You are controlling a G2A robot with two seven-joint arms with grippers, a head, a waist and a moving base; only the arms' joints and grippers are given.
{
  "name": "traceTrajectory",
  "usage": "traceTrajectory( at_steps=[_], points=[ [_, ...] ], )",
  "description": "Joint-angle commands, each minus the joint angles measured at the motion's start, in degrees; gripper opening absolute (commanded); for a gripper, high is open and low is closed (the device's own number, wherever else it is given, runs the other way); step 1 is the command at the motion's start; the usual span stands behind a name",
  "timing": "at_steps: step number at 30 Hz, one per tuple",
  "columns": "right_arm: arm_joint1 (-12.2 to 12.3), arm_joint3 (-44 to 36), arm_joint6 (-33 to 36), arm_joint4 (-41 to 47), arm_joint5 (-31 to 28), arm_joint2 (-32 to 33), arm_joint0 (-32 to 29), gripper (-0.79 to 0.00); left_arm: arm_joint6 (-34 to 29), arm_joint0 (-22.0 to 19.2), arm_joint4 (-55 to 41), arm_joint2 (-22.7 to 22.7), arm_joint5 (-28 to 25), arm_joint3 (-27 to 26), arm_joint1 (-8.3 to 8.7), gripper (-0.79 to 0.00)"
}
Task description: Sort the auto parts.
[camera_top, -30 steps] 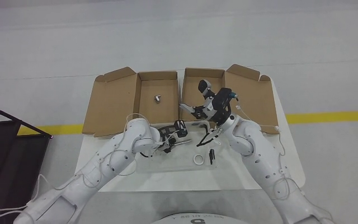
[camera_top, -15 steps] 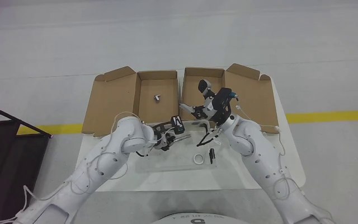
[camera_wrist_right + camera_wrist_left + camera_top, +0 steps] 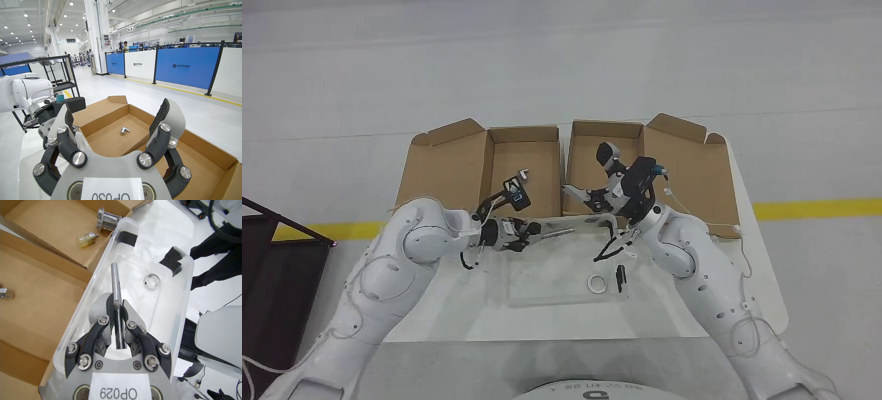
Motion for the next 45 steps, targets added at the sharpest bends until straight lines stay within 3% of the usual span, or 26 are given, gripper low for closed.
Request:
traceTrajectory(
  at_steps=[1,14,27,30,33,45],
  points=[
    [0.00,0.00,0.00,0.00,0.00,0.00,0.00,0.000,-1.49,-0.29,1.80,1.19,1.53,-0.41,-0.07,-0.785],
    [0.00,0.00,0.00,0.00,0.00,0.00,0.00,0.000,-2.84,-7.20,9.69,13.46,6.68,5.16,-3.21,-0.785],
    [0.00,0.00,0.00,0.00,0.00,0.00,0.00,0.000,-6.08,-10.67,8.72,17.51,5.15,8.01,-4.45,-0.779],
    [0.00,0.00,0.00,0.00,0.00,0.00,0.00,0.000,-7.73,-10.98,7.62,18.41,4.29,8.08,-4.59,-0.585],
    [0.00,0.00,0.00,0.00,0.00,0.00,0.00,0.000,-8.61,-11.17,5.26,18.90,2.63,7.82,-4.65,-0.511],
    [0.00,0.00,0.00,0.00,0.00,0.00,0.00,0.000,-9.32,-12.37,0.15,21.07,0.14,8.04,-5.04,-0.440]
  ],
)
